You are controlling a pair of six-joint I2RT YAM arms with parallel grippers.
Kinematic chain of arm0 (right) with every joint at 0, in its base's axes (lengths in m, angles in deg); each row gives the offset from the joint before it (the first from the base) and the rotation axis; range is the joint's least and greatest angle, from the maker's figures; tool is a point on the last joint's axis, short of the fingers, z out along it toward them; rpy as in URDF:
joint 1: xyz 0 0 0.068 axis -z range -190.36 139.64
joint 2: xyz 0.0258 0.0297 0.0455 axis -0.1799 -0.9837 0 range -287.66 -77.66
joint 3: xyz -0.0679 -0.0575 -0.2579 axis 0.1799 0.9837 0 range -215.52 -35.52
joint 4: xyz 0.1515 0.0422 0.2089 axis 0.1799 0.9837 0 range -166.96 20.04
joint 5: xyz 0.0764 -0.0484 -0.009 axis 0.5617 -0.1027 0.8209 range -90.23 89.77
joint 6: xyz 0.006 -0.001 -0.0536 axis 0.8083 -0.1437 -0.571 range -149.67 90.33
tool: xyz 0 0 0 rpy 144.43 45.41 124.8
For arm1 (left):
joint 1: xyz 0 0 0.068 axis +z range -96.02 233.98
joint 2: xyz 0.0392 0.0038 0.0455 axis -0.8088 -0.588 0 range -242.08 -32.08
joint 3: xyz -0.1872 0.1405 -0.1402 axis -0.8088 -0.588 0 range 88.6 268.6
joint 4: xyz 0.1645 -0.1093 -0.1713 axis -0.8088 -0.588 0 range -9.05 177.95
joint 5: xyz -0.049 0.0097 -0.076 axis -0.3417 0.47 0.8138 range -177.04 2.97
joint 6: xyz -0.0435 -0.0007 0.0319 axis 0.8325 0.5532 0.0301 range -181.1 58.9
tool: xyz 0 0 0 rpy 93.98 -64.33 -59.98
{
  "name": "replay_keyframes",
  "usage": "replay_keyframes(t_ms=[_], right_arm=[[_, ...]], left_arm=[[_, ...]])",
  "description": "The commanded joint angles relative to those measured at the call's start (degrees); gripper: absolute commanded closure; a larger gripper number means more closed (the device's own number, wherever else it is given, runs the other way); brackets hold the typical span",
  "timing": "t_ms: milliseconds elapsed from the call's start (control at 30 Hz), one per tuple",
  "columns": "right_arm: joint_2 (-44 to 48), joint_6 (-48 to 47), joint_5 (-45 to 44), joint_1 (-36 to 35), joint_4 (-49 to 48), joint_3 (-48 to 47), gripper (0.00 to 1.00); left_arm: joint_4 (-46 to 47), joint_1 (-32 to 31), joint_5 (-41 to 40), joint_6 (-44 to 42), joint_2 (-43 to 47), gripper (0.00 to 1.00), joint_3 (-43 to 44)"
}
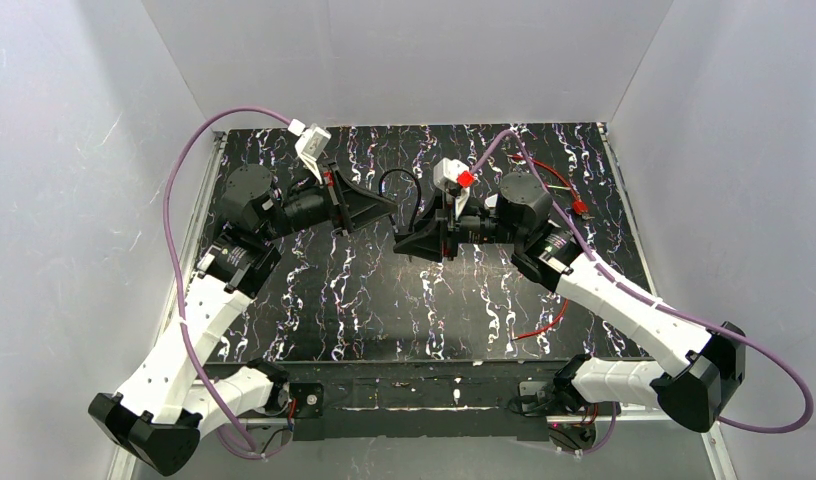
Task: Lock with the key
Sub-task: Lock the lock.
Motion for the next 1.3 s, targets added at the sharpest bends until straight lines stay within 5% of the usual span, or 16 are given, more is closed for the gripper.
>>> replay_keyframes(t_ms=[0, 300, 733, 1033, 1267], right_arm=[[1.38, -1.06, 1.19, -0.69, -2.38, -0.86, 0.99], [1.09, -1.53, 1.26, -1.04, -2.23, -1.69, 0.99], [-1.92, 1.74, -2.82, -1.03, -1.88, -4.96, 0.99], [-1.86, 0.97, -2.91, -0.09, -1.49, -8.32, 0.99], [-0.82, 0.92, -2.66, 0.18, -0.57, -7.49, 0.99]], left_arm=[[0.73, -0.5, 0.95, -0.41, 0.47, 1.0, -0.54], [0.54, -0.57, 1.62, -1.42, 0.64, 1.0, -2.0], [-10.73, -4.95, 7.79, -18.15, 1.85, 1.0, -4.42], [-8.33, -5.02, 11.98, -12.06, 1.72, 1.0, -11.06], [-11.19, -3.52, 8.83, -13.52, 0.98, 1.0, -7.83]])
